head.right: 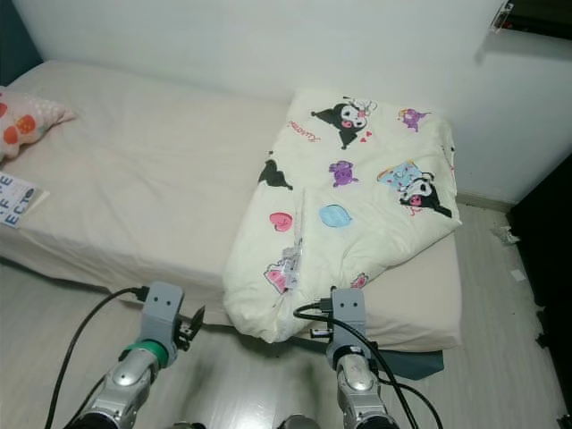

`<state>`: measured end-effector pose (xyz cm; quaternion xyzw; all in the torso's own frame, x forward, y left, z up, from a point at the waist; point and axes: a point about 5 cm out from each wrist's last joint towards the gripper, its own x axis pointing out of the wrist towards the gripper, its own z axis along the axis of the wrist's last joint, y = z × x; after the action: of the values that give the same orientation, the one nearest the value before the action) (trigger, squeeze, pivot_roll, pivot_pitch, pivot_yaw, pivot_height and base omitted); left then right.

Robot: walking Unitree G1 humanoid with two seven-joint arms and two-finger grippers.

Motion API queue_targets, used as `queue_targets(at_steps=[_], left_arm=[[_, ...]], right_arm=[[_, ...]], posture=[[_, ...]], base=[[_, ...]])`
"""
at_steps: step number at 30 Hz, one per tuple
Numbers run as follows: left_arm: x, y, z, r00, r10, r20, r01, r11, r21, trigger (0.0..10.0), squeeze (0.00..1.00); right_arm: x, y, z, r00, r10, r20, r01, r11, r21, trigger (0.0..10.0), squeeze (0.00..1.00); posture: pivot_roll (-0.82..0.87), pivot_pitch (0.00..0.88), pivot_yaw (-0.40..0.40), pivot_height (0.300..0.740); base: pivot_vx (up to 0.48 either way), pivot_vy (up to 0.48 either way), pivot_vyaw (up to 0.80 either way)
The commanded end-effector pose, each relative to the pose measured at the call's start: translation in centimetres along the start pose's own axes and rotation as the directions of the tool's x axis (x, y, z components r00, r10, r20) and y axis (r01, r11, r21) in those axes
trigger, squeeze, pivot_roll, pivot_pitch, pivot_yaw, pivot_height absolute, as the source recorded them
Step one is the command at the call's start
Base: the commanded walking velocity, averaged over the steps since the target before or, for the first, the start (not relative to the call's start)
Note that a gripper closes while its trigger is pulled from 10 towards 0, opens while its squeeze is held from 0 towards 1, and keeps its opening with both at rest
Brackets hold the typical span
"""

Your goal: Clean up the room

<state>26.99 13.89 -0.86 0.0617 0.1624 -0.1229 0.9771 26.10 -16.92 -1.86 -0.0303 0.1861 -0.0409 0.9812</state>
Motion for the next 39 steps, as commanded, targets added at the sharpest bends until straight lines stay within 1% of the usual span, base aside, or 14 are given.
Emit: queue_targets(at_steps=[1,2,5,12,13,15,20,29,39], left_arm=[[-0.52,-0.37,-1.16,0.999,-0.017,-0.047,0.017,1.000,-0.004,10.0,0.00],[-0.50,-0.43,-1.18,0.999,-0.019,-0.050,0.019,1.000,-0.007,10.0,0.00],[-0.49,-0.47,-1.17,0.999,-0.021,-0.050,0.021,1.000,-0.004,10.0,0.00],[-0.34,-0.48,-0.90,0.999,-0.026,-0.040,0.026,1.000,-0.009,10.0,0.00],[-0.31,-0.45,-0.83,0.999,-0.025,-0.036,0.024,1.000,-0.012,10.0,0.00],[-0.24,-0.35,-0.65,1.000,-0.012,-0.028,0.012,1.000,0.006,10.0,0.00],[-0.08,-0.19,-0.55,0.999,-0.001,-0.039,0.001,1.000,0.001,10.0,0.00],[-0.10,-0.32,-0.36,0.999,-0.031,-0.022,0.032,0.999,0.022,10.0,0.00],[0.02,-0.57,-0.20,0.999,-0.041,-0.018,0.042,0.999,0.015,10.0,0.00]], right_arm=[[-0.44,-0.10,-0.98,0.999,-0.008,-0.041,0.008,1.000,0.002,10.0,0.00],[-0.52,-0.20,-1.22,0.998,-0.013,-0.055,0.013,1.000,0.009,10.0,0.00],[-0.56,-0.26,-1.30,0.998,-0.014,-0.059,0.015,1.000,0.013,10.0,0.00],[-0.51,-0.45,-1.29,0.998,-0.019,-0.064,0.020,0.999,0.026,10.0,0.00],[-0.48,-0.48,-1.24,0.998,-0.020,-0.063,0.021,1.000,0.012,10.0,0.00],[-0.45,-0.46,-1.17,0.998,-0.016,-0.060,0.017,1.000,0.011,10.0,0.00],[-0.37,-0.54,-1.13,0.998,-0.019,-0.066,0.020,1.000,0.013,10.0,0.00],[-0.30,-0.60,-1.00,0.998,-0.023,-0.061,0.023,1.000,0.000,10.0,0.00],[-0.33,-0.60,-1.04,0.998,-0.027,-0.062,0.028,1.000,0.004,10.0,0.00]], posture=[[-0.01,0.050,0.020,0.740],[-0.01,0.051,0.020,0.740],[-0.01,0.051,0.020,0.740],[-0.02,0.055,0.019,0.740],[-0.02,0.055,0.019,0.740],[-0.02,0.060,0.017,0.740],[-0.01,0.071,0.014,0.740],[-0.01,0.079,0.013,0.740],[-0.01,0.088,0.016,0.740]], base=[[0.000,0.000,0.00],[0.000,0.000,0.00],[0.000,0.000,0.00],[0.000,0.000,-0.80],[0.000,0.000,-0.61],[0.000,0.000,0.00],[0.000,0.000,0.00],[0.000,0.000,0.00],[0.000,-0.387,0.00]])
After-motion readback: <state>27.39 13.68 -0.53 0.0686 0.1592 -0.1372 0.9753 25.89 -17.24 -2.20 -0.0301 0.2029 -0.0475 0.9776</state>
